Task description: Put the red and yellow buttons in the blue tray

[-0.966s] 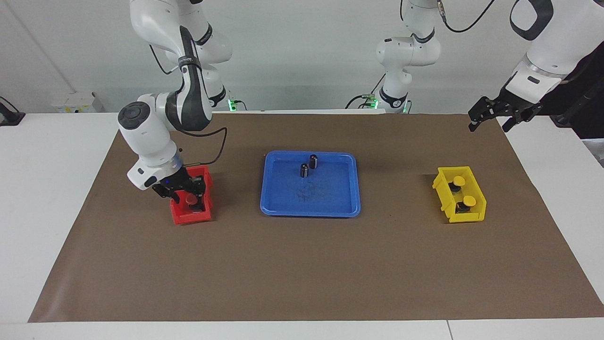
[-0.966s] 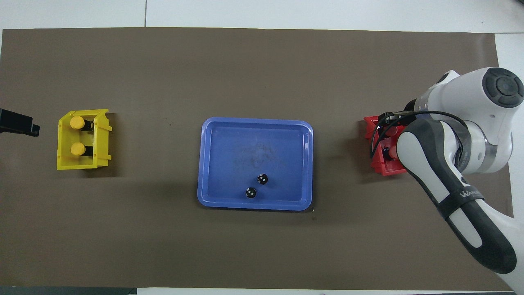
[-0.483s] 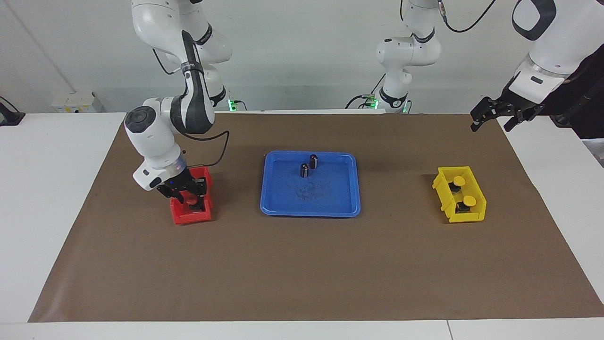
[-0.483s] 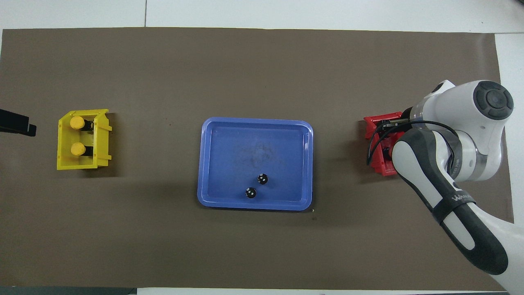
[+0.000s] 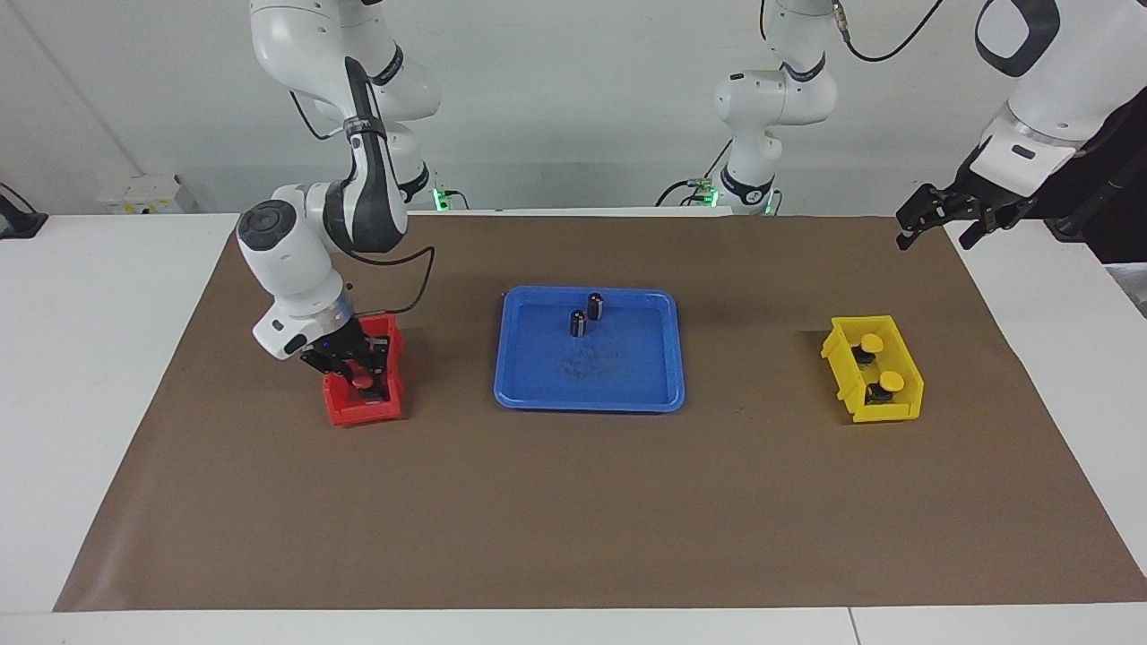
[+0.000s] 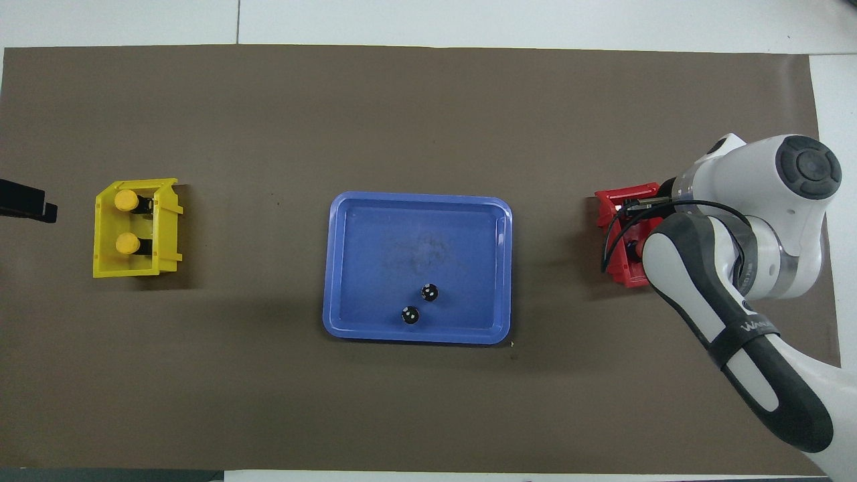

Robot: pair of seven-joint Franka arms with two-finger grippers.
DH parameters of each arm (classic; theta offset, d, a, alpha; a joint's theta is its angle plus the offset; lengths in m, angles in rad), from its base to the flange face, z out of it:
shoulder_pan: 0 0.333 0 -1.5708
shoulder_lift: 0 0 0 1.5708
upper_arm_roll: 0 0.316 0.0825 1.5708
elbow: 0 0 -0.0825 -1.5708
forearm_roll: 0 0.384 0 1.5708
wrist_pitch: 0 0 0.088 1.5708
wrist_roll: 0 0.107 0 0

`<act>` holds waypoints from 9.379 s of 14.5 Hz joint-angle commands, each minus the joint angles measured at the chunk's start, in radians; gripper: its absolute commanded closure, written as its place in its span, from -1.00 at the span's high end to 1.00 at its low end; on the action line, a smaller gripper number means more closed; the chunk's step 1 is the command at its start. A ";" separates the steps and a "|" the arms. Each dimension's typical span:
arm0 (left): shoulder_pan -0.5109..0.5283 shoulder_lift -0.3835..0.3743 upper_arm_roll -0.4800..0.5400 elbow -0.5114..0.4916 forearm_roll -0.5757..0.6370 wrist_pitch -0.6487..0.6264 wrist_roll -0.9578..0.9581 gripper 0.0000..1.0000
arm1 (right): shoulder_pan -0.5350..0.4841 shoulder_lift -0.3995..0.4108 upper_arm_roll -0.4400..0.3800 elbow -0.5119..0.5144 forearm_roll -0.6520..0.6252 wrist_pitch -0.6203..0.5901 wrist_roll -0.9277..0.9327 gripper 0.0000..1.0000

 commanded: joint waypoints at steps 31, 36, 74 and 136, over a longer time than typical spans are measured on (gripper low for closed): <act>0.068 0.253 -0.006 -0.323 0.001 0.670 0.077 0.34 | 0.552 0.249 0.007 0.376 -0.039 -0.118 0.780 -0.05; 0.057 0.256 -0.006 -0.329 -0.018 0.687 0.074 0.34 | 0.512 0.228 -0.004 0.491 -0.058 -0.261 0.761 0.35; -0.675 0.348 -0.019 -0.217 -0.016 0.693 -0.861 -0.76 | -0.008 -0.196 -0.001 -0.294 -0.045 0.158 -0.138 -0.47; -0.191 0.233 -0.013 -0.006 0.018 0.270 -0.277 -0.97 | -0.132 -0.174 -0.024 0.502 -0.061 -0.799 0.048 1.00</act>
